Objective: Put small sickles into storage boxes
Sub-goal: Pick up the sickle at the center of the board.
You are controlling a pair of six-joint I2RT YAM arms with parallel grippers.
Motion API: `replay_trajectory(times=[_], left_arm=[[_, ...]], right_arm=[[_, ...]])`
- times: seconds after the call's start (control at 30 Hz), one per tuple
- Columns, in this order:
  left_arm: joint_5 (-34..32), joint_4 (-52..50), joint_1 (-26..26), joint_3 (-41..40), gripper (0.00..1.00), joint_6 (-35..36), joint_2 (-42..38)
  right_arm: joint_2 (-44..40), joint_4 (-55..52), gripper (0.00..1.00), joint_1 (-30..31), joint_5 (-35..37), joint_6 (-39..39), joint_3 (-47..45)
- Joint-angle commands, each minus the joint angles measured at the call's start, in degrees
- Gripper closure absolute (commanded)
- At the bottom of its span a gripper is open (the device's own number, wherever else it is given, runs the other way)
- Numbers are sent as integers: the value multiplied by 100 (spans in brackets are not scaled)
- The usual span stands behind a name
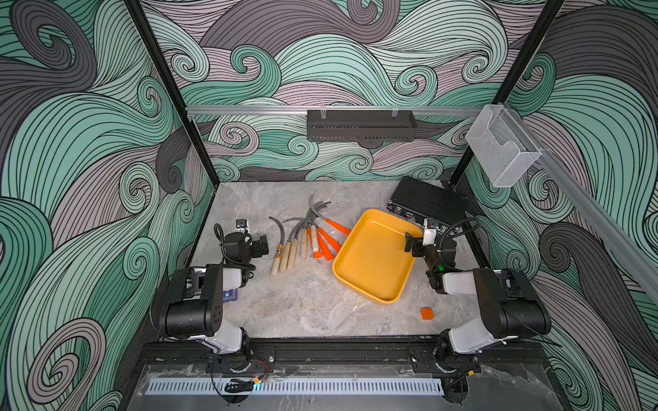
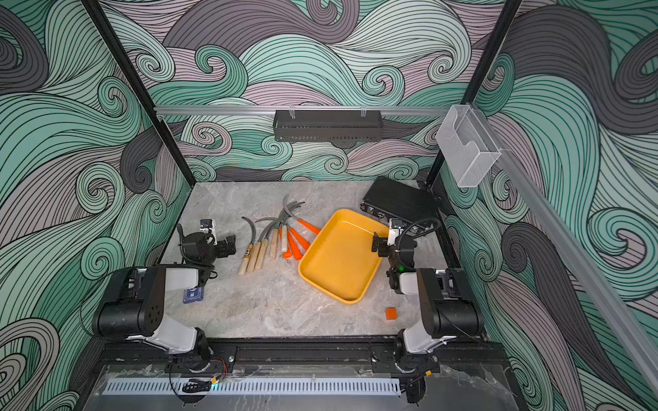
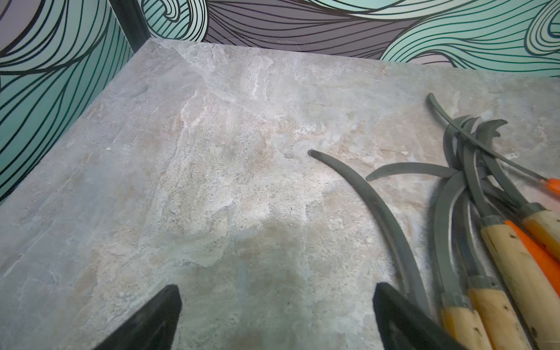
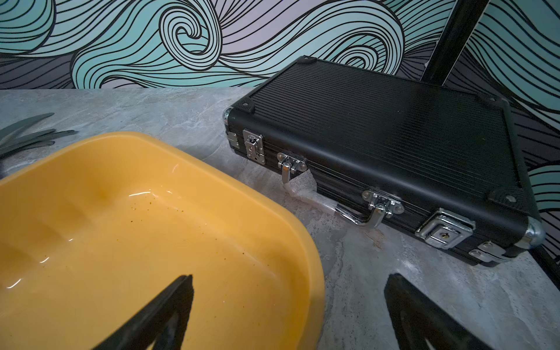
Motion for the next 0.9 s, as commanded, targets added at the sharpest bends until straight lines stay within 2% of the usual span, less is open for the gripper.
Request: replay_trajectory(times=[0.0, 0.87], left_arm=[[75, -27, -25, 159, 1, 32, -53], [150, -13, -25, 175, 2, 112, -99]], right_arm=[[37, 57, 1, -16, -4, -24, 55], [16, 87, 1, 21, 84, -41, 31]])
